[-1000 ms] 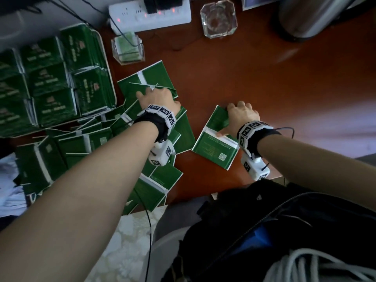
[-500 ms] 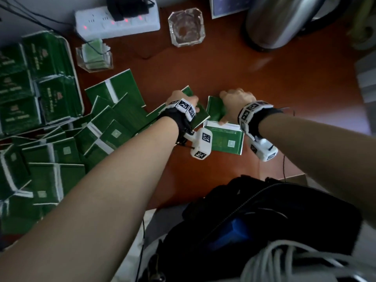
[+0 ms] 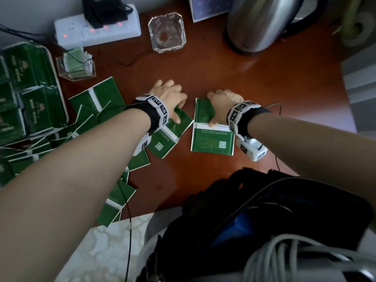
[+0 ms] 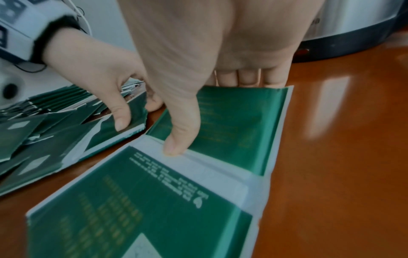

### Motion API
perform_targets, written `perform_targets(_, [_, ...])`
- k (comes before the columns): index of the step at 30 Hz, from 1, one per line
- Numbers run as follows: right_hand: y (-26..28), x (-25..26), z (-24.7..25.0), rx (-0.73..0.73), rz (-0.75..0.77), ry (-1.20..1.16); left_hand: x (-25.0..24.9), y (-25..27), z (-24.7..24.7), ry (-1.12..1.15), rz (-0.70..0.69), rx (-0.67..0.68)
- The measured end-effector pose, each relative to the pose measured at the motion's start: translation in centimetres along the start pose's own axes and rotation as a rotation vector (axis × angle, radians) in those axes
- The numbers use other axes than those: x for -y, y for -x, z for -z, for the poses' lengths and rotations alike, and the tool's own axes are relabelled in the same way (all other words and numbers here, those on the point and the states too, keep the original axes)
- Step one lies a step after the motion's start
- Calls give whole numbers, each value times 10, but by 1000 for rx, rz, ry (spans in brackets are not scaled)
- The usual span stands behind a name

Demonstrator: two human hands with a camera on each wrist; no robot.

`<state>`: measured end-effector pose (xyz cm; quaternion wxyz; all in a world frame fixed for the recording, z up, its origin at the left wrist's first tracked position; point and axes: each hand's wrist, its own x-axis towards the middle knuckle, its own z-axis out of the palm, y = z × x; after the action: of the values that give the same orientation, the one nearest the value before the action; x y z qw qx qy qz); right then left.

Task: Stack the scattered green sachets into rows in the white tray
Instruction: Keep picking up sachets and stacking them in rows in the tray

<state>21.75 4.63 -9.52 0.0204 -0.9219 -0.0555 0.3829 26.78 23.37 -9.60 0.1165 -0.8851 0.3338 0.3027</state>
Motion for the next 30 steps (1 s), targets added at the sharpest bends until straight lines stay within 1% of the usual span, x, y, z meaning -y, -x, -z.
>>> perform_targets(2, [1,-4,8,3,9,-24,4,-3,6,38,66,63])
perform_targets(4, [3,-11,19,-34,18,-24,9,-4,8,190,152,59])
perform_targets(6, [7,-18,29,-99,41,16,15,-1,8,353,244,-43])
perform_targets(7, [8,-21,32,-130,56,45,18,2,8,412,284,-102])
perform_targets(9, [12,-26,36,-190,87,90,21,12,9,499,338,-175])
perform_targets(12, [24,-28,33,-234,149,103,16,33,8,586,364,-242])
perform_targets(15, [35,-25,12,-286,236,130,-8,55,-8,658,350,-285])
perform_targets(17, [37,-24,-13,-292,270,112,-33,64,-30,606,338,-277])
perform_targets(19, [38,-26,-43,-221,293,124,-64,72,-58,490,327,-207])
perform_targets(20, [40,-29,-60,-212,310,159,-81,76,-72,448,324,-166])
perform_targets(21, [44,-33,-76,-234,334,192,-98,80,-87,418,323,-143])
perform_targets(23, [57,-40,-103,-288,387,232,-132,88,-111,386,326,-162])
perform_targets(26, [81,-48,-137,-335,432,255,-179,105,-133,342,336,-245])
perform_targets(30, [110,-49,-175,-392,431,216,-213,126,-155,289,333,-301])
